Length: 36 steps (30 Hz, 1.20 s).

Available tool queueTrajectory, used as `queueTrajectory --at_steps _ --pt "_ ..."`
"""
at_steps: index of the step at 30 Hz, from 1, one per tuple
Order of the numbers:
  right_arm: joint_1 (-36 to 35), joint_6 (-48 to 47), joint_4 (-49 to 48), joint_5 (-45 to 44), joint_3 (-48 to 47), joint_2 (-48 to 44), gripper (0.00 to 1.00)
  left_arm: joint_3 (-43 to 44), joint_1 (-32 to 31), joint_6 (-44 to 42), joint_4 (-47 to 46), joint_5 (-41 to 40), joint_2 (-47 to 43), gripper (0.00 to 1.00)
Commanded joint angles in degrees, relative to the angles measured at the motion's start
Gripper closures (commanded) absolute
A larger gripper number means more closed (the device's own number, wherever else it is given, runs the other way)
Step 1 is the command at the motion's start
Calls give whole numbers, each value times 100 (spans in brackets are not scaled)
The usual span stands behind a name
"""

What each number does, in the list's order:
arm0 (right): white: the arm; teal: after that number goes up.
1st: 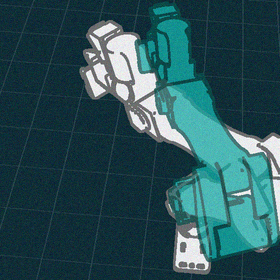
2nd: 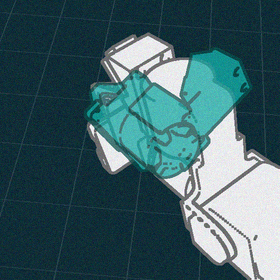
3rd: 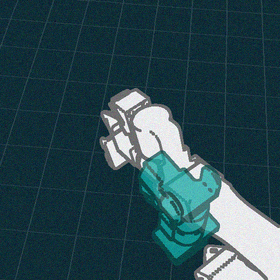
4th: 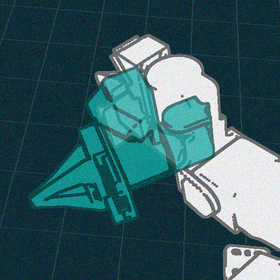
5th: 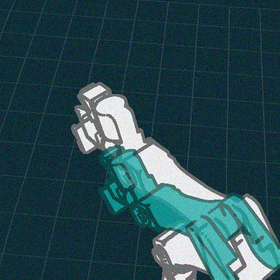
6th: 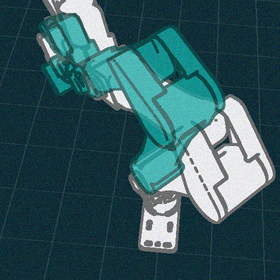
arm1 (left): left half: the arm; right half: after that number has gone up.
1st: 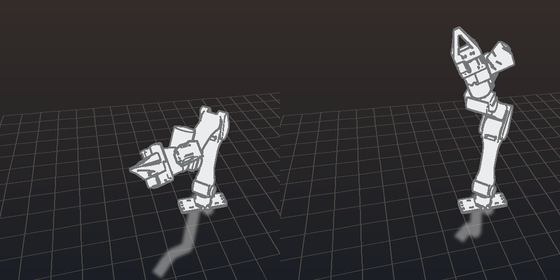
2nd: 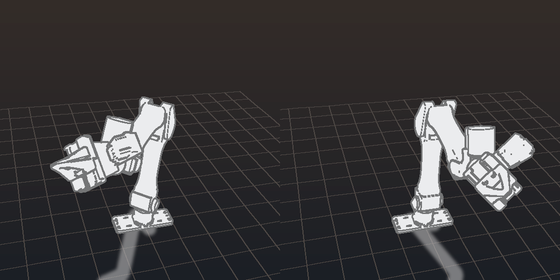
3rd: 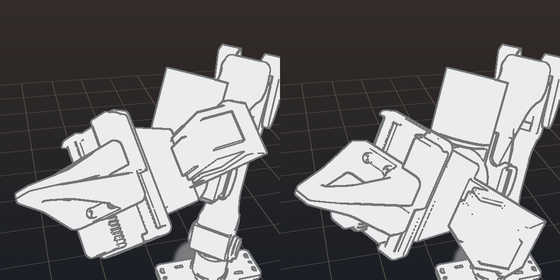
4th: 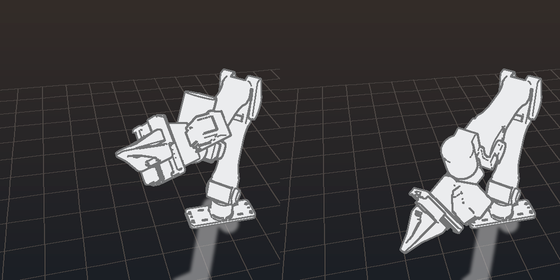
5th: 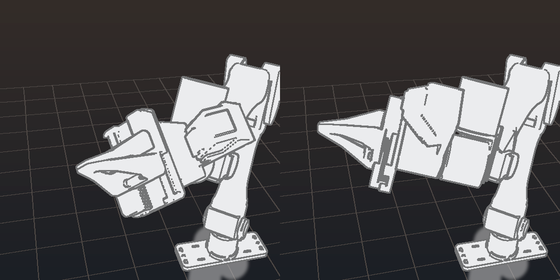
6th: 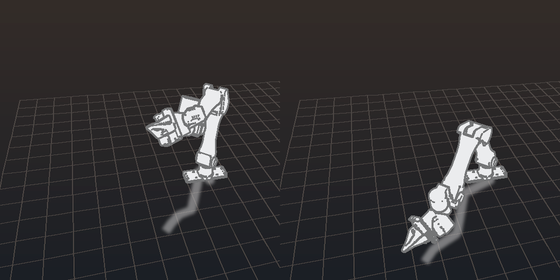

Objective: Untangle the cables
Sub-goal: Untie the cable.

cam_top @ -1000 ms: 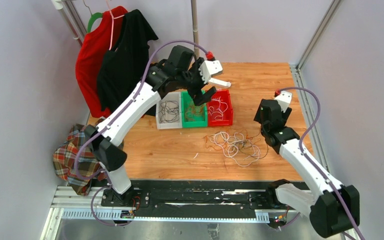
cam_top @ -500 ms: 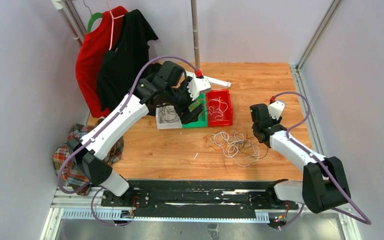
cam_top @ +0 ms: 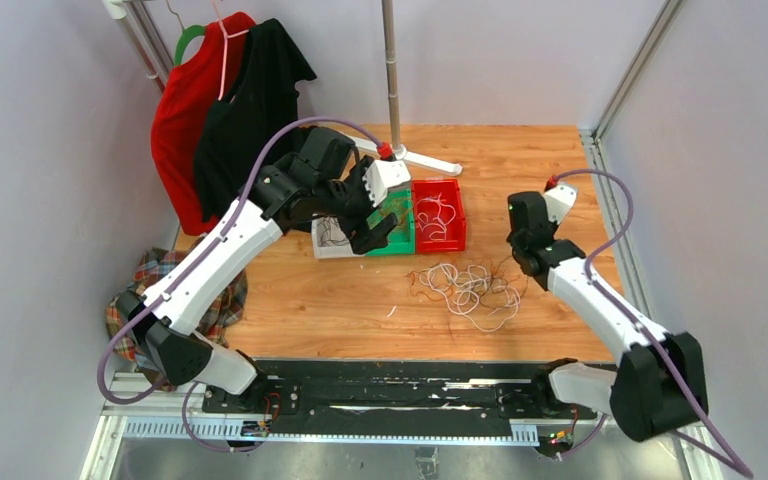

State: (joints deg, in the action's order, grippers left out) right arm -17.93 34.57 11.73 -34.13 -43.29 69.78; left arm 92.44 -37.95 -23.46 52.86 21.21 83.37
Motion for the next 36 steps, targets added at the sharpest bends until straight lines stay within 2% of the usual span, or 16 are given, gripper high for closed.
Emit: queueTrajectory --at_steps 1,6,12,16,25,31,36 --pt "-322 -216 60 721 -723 -751 99 -35 49 150 -124 145 -306 2" --pt "-1195 -268 95 1164 -1199 -1431 99 -234 51 574 -384 621 -551 2" --pt "-1744 256 -211 2055 -1222 -1912 99 -845 51 977 -942 1276 -893 2" --pt "-2167 309 -316 2372 -1366 -1966 99 -1249 51 1106 -1412 1642 -1048 2" --pt "-2947 425 -976 2841 -1237 -1802 99 -1823 43 2409 -2959 2637 -767 0" --pt "-3329 830 -1120 2428 -1560 -1553 99 -2280 34 3609 -4309 2785 -636 9" --pt "-3648 1027 -1296 1812 -1911 -1318 99 -2332 42 4184 -4729 2526 -651 24"
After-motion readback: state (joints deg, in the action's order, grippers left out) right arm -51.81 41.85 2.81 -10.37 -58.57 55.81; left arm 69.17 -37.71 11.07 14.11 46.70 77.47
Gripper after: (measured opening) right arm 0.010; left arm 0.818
